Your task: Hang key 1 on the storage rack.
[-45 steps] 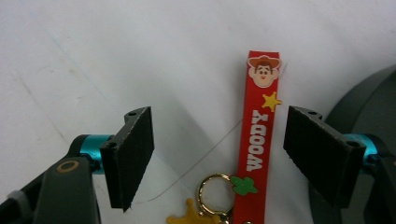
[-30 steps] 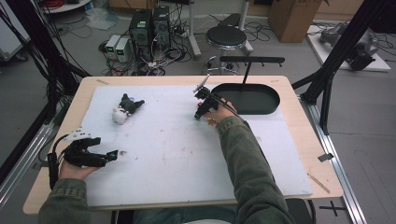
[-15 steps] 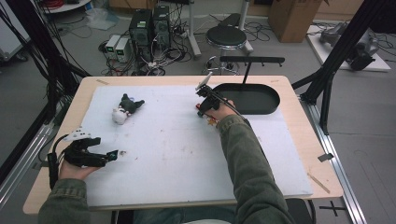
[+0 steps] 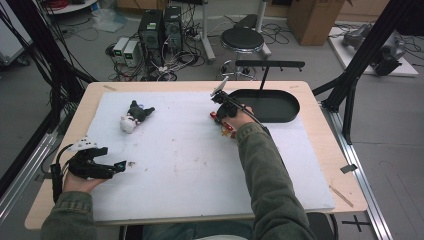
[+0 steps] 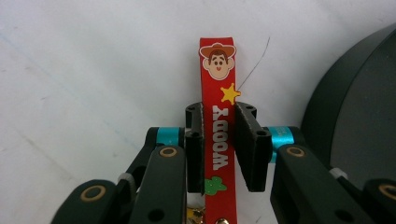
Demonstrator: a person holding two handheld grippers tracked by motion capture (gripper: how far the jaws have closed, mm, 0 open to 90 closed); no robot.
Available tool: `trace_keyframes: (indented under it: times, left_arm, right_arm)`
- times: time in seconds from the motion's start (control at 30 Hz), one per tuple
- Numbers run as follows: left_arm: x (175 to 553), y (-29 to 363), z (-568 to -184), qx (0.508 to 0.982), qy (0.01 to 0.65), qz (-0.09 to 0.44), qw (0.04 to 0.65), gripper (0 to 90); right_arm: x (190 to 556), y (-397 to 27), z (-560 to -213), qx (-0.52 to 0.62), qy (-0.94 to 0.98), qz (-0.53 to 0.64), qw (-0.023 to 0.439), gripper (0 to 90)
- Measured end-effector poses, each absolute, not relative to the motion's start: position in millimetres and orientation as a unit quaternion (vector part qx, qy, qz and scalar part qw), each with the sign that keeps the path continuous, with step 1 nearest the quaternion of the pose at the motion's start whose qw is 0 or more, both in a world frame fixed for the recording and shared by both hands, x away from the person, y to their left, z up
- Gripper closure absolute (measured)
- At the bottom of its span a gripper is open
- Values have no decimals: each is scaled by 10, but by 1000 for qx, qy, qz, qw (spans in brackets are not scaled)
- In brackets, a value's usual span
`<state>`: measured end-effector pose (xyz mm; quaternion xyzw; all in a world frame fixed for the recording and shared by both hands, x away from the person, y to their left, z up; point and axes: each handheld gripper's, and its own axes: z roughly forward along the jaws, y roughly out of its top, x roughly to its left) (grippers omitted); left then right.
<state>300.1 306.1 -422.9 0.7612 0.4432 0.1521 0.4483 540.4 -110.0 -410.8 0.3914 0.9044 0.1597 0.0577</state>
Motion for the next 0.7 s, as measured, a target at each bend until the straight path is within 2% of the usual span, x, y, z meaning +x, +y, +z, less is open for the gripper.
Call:
trace_keyframes:
  times: [0.7]
  left_arm:
    - [3003, 3046, -4231, 762, 443, 151, 448, 17]
  right_arm:
    - [5268, -1517, -3577, 400, 891, 210, 48, 748]
